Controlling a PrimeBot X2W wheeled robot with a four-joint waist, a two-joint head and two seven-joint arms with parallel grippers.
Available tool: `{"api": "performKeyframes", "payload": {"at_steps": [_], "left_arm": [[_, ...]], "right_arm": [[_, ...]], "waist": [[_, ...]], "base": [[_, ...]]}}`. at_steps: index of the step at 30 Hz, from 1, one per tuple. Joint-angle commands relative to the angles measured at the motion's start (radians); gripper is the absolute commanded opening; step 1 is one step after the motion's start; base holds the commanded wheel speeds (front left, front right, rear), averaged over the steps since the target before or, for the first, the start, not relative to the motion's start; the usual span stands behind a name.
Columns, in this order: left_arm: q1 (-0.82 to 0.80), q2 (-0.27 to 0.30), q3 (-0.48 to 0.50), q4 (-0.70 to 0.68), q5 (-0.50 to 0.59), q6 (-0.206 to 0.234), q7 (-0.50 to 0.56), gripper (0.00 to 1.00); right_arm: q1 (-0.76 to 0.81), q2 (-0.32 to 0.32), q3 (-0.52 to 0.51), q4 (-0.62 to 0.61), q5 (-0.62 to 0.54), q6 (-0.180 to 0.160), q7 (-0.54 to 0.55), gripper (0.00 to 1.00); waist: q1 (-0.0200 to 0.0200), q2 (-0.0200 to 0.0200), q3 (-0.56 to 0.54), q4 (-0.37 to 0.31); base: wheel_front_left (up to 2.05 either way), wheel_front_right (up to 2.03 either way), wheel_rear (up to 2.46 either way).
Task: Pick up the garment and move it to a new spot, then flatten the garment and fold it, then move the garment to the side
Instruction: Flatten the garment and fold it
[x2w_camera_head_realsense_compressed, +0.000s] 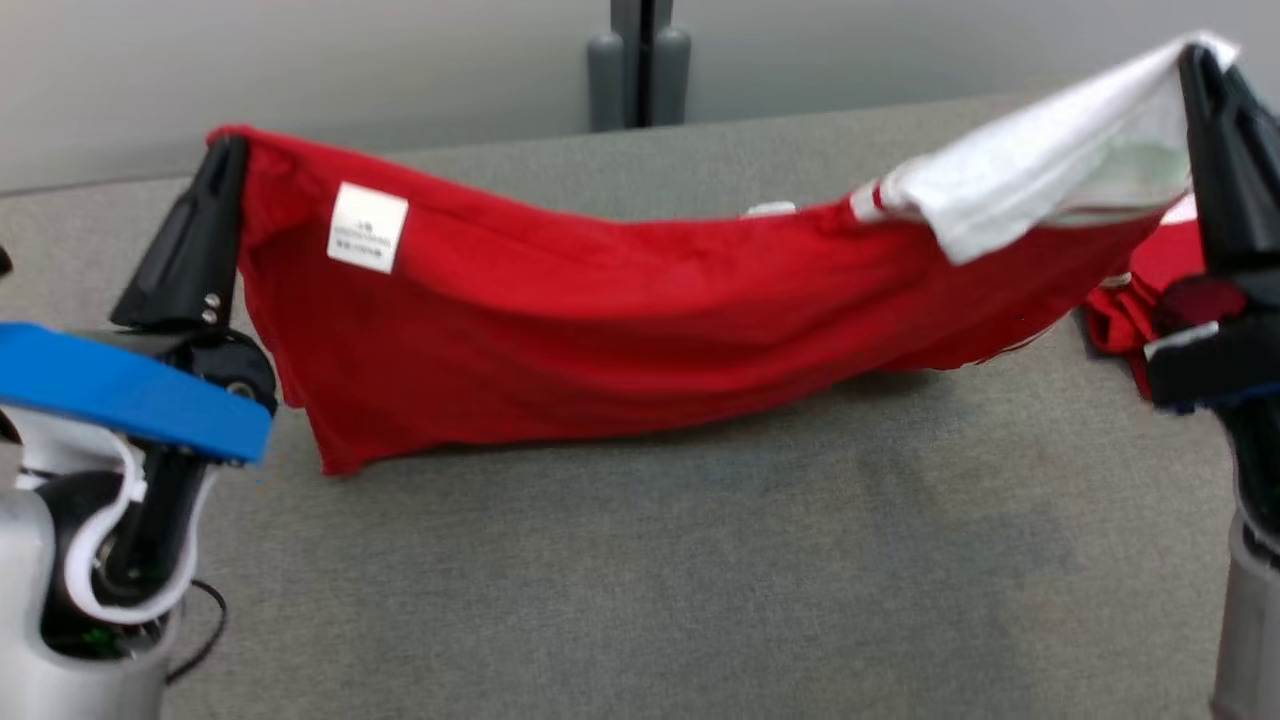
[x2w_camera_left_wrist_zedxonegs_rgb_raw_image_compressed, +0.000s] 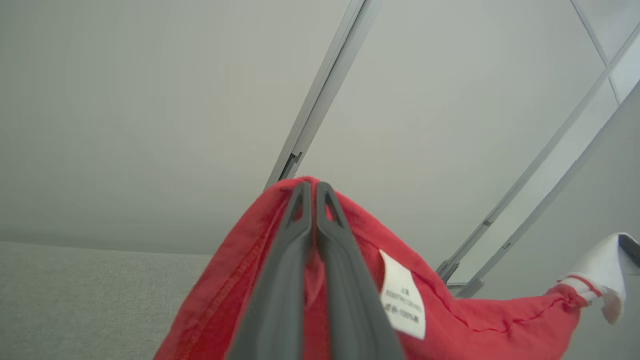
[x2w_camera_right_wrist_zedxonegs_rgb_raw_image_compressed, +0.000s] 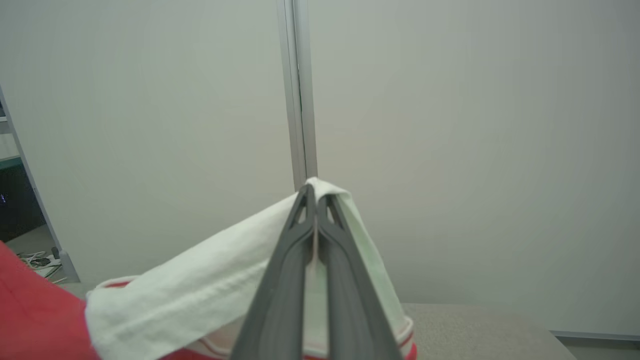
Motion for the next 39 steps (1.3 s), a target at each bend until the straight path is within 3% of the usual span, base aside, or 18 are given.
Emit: {"api": "performKeyframes", "payload": {"at_steps": [1, 6, 8, 15, 22, 25, 30, 36, 39], "left_arm": [[-0.057, 0.022, 0.006, 0.022, 0.000, 0.009, 0.031, 0.00], [-0.268, 0.074, 0.018, 0.139, 0.032, 0.032, 0.101, 0.00], [-0.364, 0.090, 0.027, 0.195, 0.050, 0.040, 0.105, 0.00], [-0.698, 0.114, 0.030, 0.356, 0.127, 0.031, 0.052, 0.00], [-0.884, 0.099, -0.005, 0.455, 0.199, -0.045, -0.088, 0.00], [-0.884, 0.087, -0.018, 0.482, 0.212, -0.071, -0.140, 0.00], [-0.769, 0.063, -0.055, 0.542, 0.238, -0.103, -0.235, 0.00], [-0.513, 0.013, -0.128, 0.639, 0.251, -0.126, -0.318, 0.00], [-0.371, -0.008, -0.150, 0.672, 0.235, -0.122, -0.332, 0.00]], "right_arm": [[-0.077, -0.014, 0.003, 0.043, 0.029, 0.001, 0.010, 0.00], [-0.359, -0.002, 0.024, 0.264, 0.162, 0.001, -0.002, 0.00], [-0.477, -0.012, 0.049, 0.351, 0.154, 0.001, -0.034, 0.00], [-0.866, -0.044, 0.061, 0.601, 0.032, 0.001, -0.312, 0.00], [-1.067, -0.078, 0.065, 0.702, -0.059, 0.000, -0.507, 0.00], [-1.057, -0.096, 0.076, 0.735, -0.062, 0.000, -0.534, 0.00], [-0.900, -0.107, 0.147, 0.784, -0.032, 0.001, -0.538, 0.00], [-0.568, -0.136, 0.275, 0.829, 0.040, 0.000, -0.446, 0.00], [-0.393, -0.158, 0.286, 0.795, 0.082, 0.001, -0.381, 0.00]], "waist": [[0.0001, -0.0001, 0.047, 0.009], [0.0001, -0.0001, 0.182, -0.006], [0.0001, -0.0001, 0.233, -0.017], [0.0001, -0.0001, 0.347, -0.025], [0.0001, -0.0001, 0.356, -0.018], [0.0001, -0.0001, 0.365, -0.019], [0.0001, -0.0001, 0.374, -0.026], [0.0001, -0.0001, 0.329, -0.019], [0.0001, -0.0001, 0.286, -0.011]], "base": [[0.00, 0.00, 0.00], [0.00, 0.00, 0.00], [0.00, 0.00, 0.00], [0.00, 0.00, 0.00], [0.00, 0.00, 0.00], [0.00, 0.00, 0.00], [0.00, 0.00, 0.00], [0.00, 0.00, 0.00], [0.00, 0.00, 0.00]]}}
